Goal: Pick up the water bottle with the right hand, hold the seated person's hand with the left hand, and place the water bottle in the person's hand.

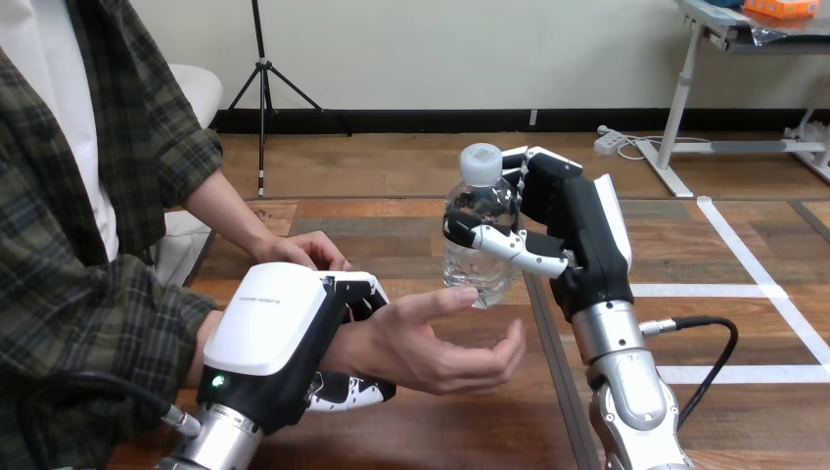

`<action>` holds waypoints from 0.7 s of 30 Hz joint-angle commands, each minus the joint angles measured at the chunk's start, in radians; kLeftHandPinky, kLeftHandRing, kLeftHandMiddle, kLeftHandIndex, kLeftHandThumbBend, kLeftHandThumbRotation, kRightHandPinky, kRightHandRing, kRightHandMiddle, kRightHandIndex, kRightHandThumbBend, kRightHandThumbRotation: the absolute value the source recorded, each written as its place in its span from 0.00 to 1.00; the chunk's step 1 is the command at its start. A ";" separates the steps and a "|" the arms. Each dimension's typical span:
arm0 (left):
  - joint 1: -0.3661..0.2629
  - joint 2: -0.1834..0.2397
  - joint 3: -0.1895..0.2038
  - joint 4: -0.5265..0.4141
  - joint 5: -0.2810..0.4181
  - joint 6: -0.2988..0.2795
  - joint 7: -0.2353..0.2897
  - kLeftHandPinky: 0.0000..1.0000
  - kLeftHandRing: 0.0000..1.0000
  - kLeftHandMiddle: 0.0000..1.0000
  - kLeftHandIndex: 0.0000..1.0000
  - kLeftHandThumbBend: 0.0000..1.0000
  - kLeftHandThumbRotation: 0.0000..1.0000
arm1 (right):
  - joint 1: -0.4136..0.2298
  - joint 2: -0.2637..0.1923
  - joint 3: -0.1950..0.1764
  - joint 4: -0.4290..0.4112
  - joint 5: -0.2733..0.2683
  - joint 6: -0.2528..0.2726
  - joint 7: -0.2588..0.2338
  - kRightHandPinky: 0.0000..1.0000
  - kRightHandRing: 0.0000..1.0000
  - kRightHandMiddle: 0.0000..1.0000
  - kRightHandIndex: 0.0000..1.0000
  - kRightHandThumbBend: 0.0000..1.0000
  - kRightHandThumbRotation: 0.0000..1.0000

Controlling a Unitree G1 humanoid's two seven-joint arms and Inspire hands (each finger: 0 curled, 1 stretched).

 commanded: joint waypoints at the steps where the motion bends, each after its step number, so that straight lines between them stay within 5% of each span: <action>1: -0.019 -0.009 0.014 -0.039 -0.010 -0.029 0.007 0.43 0.46 0.48 0.47 0.89 0.00 | -0.102 -0.004 0.005 -0.014 -0.004 -0.018 -0.011 0.43 0.43 0.46 0.50 0.66 0.00; 21: -0.013 -0.017 0.025 -0.042 -0.009 -0.024 -0.004 0.43 0.47 0.48 0.47 0.88 0.00 | -0.072 0.006 0.009 -0.031 0.024 -0.031 0.031 0.32 0.38 0.45 0.48 0.64 0.00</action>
